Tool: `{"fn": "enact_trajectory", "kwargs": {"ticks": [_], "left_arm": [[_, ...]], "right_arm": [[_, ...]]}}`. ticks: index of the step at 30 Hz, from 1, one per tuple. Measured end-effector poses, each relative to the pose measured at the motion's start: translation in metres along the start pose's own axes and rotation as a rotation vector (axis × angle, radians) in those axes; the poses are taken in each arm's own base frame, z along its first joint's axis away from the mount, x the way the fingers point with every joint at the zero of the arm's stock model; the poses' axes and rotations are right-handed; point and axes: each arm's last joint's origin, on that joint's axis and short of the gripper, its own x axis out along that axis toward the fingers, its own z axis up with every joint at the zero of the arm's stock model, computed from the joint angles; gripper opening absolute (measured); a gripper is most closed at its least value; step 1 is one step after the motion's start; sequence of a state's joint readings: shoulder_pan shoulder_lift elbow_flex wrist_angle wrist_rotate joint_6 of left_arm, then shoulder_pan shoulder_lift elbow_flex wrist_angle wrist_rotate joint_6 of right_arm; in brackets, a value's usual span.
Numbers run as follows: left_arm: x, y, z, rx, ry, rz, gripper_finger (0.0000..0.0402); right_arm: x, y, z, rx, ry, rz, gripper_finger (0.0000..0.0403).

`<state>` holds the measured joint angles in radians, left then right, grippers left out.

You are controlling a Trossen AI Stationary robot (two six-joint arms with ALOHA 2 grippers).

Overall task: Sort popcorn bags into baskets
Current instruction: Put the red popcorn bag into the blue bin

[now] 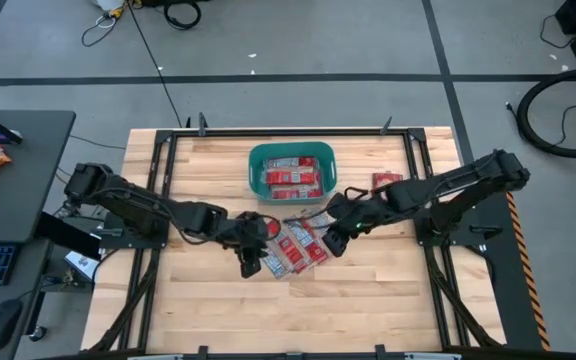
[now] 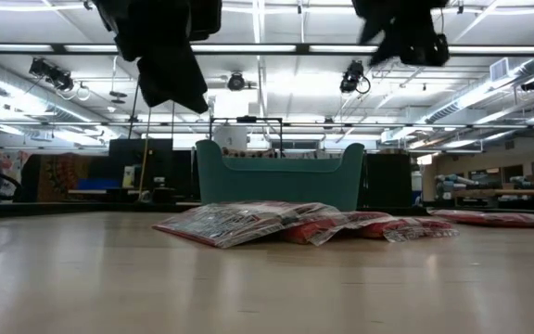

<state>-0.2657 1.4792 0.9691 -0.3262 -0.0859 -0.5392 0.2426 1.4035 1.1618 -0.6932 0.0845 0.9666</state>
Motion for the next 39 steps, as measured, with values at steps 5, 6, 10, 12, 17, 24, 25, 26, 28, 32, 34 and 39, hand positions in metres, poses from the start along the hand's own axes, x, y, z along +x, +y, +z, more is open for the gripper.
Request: {"fn": "enact_trajectory", "kwargs": {"ticks": [5, 6, 10, 12, 17, 24, 25, 26, 28, 32, 34, 39], "left_arm": [[0.000, -0.002, -0.002, 0.003, -0.008, 0.022, 0.0119], [0.000, -0.002, -0.002, -0.005, -0.008, 0.024, 0.0119], [0.004, -0.004, -0.004, -0.014, 0.003, 0.027, 0.0119], [0.010, -0.005, -0.007, -0.003, 0.018, 0.031, 0.0119], [0.030, -0.007, -0.019, 0.000, 0.092, 0.060, 0.0119], [0.043, -0.003, -0.035, -0.073, 0.206, 0.135, 0.0119], [0.042, -0.003, -0.037, -0.057, 0.221, 0.143, 0.0119], [0.041, -0.003, -0.039, -0.043, 0.233, 0.154, 0.0119], [0.040, -0.001, -0.042, -0.013, 0.266, 0.183, 0.0119], [0.036, 0.003, -0.051, 0.039, 0.346, 0.241, 0.0119], [0.036, 0.005, -0.054, 0.061, 0.362, 0.247, 0.0119], [0.039, 0.015, -0.063, 0.049, 0.372, 0.258, 0.0119]], "right_arm": [[0.020, -0.011, -0.009, 0.009, 0.108, -0.162, 0.0137], [0.023, -0.012, -0.010, 0.008, 0.123, -0.185, 0.0137], [0.041, -0.013, -0.013, -0.023, 0.170, -0.214, 0.0137], [0.050, -0.011, -0.014, -0.037, 0.201, -0.197, 0.0137], [0.069, -0.007, -0.015, -0.041, 0.241, -0.146, 0.0137], [0.071, -0.004, -0.020, -0.079, 0.262, -0.132, 0.0135], [0.071, -0.004, -0.020, -0.091, 0.268, -0.137, 0.0135], [0.071, -0.004, -0.021, -0.101, 0.276, -0.136, 0.0135], [0.071, -0.006, -0.022, -0.117, 0.294, -0.135, 0.0134], [0.074, -0.015, -0.031, -0.119, 0.358, -0.160, 0.0135], [0.076, -0.018, -0.036, -0.116, 0.382, -0.164, 0.0134], [0.077, -0.015, -0.045, -0.134, 0.414, -0.145, 0.0132]]}}
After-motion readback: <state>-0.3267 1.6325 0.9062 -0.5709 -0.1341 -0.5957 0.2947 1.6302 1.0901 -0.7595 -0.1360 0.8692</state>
